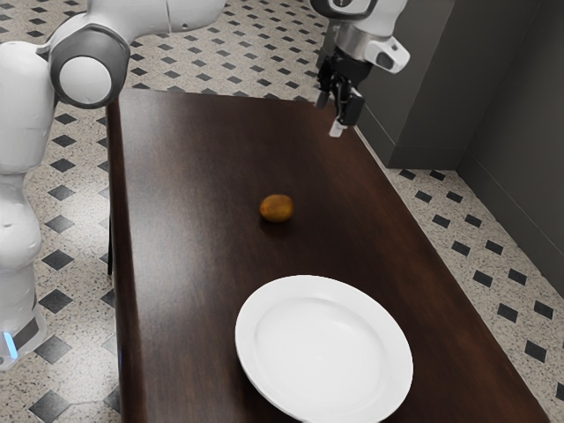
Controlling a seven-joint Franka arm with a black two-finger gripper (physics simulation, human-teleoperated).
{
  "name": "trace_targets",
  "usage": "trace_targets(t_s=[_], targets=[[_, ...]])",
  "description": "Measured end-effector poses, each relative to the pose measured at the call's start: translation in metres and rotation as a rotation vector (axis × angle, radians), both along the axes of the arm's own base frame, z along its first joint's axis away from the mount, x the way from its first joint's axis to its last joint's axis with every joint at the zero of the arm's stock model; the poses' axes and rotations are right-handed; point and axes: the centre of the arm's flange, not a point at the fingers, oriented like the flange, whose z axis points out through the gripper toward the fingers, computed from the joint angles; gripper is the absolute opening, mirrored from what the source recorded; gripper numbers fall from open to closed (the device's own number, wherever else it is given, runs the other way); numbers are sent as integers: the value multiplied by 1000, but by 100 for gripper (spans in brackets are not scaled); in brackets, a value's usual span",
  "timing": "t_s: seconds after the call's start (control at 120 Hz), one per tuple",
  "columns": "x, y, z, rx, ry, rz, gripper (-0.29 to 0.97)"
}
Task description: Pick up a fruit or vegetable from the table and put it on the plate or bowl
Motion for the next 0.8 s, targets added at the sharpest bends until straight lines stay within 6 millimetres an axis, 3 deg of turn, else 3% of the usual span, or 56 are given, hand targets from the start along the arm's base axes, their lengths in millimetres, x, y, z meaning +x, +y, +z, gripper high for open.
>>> trace_targets(t_s=[0.225, 0.292, 0.325, 0.392, 0.425, 0.5, 0.558, 0.8], targets=[[2, -2, 5, 1, -31, 3, 68], [-14, -20, 44, 11, -102, -18, 68], [-20, -35, 51, 14, -103, -36, 68], [-26, -58, 16, 38, -12, -56, 68], [-36, -60, -10, 64, 34, -53, 68], [-51, -39, -70, 71, 107, -14, 68], [-64, -18, -103, 70, 119, 18, 68], [-66, 35, -131, 6, 46, 97, 68]])
